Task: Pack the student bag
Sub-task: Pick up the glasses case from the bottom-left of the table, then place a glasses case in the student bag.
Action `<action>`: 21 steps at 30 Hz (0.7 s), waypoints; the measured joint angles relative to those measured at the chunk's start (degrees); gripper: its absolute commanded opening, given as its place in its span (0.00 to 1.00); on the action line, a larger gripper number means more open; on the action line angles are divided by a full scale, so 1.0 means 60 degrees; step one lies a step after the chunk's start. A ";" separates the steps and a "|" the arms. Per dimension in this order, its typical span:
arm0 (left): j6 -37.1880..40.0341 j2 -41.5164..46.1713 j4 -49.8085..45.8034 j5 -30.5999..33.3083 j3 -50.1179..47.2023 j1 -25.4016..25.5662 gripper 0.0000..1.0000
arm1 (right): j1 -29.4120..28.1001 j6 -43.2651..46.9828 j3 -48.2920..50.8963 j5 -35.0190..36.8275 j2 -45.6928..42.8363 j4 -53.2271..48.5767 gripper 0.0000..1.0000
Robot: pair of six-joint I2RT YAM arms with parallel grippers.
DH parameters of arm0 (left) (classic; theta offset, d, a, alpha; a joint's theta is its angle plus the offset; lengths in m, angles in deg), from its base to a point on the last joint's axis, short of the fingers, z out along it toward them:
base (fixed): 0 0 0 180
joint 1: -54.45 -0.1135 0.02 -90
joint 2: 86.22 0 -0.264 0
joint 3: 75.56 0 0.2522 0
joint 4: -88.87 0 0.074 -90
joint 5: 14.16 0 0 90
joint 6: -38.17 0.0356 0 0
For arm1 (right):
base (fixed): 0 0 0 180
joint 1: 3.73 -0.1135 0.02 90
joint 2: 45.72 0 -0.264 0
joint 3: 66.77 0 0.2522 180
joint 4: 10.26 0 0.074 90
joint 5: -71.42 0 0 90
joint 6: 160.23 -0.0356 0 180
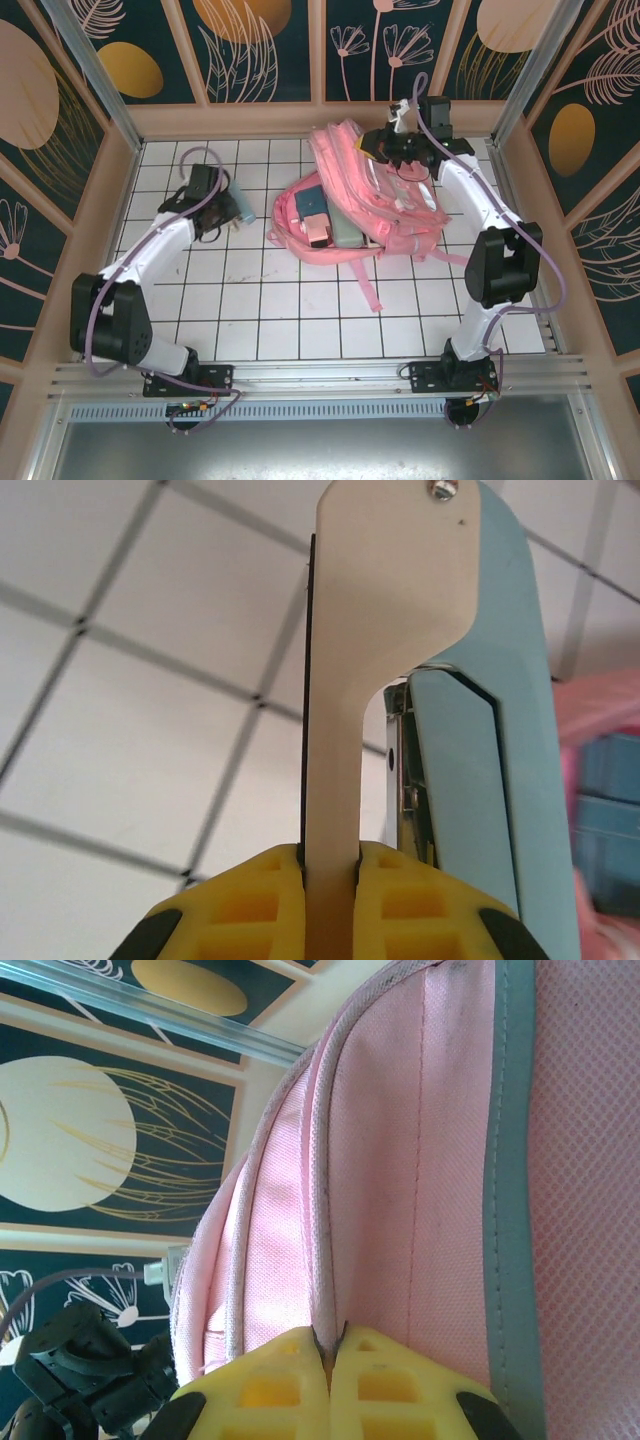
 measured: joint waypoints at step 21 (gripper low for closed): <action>0.6652 -0.3585 0.0240 -0.1038 0.3133 0.1880 0.00 | 0.0415 -0.0007 -0.0033 -0.0696 -0.0004 -0.0102 0.00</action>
